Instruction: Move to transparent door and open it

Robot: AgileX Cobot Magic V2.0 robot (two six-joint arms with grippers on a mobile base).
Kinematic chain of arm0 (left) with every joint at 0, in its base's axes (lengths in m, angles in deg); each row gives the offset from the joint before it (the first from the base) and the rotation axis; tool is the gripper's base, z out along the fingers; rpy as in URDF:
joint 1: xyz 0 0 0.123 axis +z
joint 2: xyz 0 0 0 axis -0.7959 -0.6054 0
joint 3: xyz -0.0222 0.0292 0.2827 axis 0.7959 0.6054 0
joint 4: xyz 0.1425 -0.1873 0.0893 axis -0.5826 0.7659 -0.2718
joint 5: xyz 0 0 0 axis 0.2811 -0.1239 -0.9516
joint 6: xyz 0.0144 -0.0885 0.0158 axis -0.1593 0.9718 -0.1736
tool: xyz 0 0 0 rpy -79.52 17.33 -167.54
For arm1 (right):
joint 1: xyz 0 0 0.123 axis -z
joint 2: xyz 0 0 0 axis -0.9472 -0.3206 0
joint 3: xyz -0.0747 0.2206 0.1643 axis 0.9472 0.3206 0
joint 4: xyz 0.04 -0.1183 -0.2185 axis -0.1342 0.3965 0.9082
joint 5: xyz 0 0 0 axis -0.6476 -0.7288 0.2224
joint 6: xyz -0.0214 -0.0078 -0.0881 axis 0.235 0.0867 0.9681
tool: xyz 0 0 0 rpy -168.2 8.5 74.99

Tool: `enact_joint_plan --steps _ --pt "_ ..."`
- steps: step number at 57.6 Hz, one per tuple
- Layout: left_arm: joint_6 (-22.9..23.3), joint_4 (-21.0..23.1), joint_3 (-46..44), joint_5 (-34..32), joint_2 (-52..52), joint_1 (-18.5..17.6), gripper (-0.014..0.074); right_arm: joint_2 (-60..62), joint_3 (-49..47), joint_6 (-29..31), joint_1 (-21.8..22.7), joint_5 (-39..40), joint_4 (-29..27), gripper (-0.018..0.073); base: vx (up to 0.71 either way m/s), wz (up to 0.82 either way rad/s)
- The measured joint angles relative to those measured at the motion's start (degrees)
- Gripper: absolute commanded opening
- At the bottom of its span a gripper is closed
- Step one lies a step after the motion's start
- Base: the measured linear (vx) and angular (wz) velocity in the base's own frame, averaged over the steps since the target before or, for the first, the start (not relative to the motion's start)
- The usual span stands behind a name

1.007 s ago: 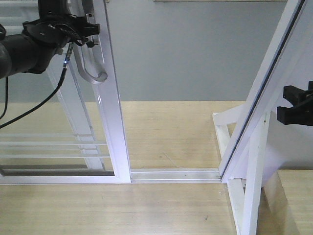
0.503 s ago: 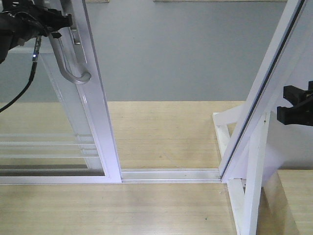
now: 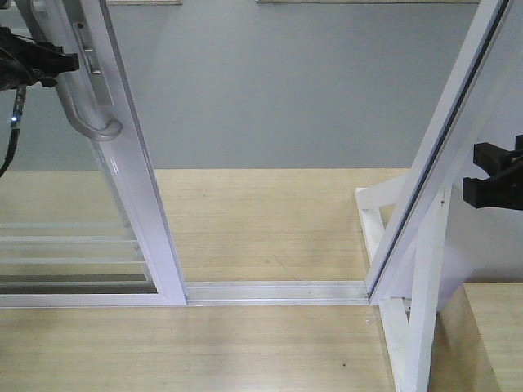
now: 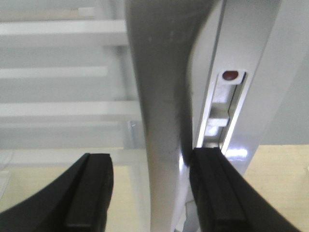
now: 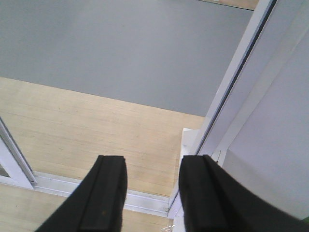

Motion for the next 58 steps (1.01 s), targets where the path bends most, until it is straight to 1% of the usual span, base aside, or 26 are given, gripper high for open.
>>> enact_joint_plan --steps 9,17,26,44,51,58 --pt "-0.01 -0.10 0.90 4.09 1.22 2.25 0.0460 0.00 0.00 0.00 0.00 0.00 0.00 0.0344 0.00 0.00" --pt "-0.01 -0.35 2.67 10.92 5.28 2.38 0.0460 0.00 0.00 0.00 0.00 0.00 0.00 0.0343 0.00 0.00" --pt "-0.18 -0.80 6.68 18.57 12.40 2.33 0.0460 0.00 0.00 0.00 0.00 0.00 0.00 0.0342 0.00 0.00" --pt "-0.18 -1.20 19.15 22.45 32.27 2.33 0.0460 0.00 0.00 0.00 0.00 0.00 0.00 0.0342 0.00 0.00" --pt "-0.18 -1.14 21.84 25.21 40.09 2.33 0.0460 0.00 0.00 0.00 0.00 0.00 0.00 0.0342 0.00 0.00" --pt "-0.18 -1.14 22.27 28.79 46.12 2.33 0.0460 0.00 0.00 0.00 0.00 0.00 0.00 0.0342 0.00 0.00"
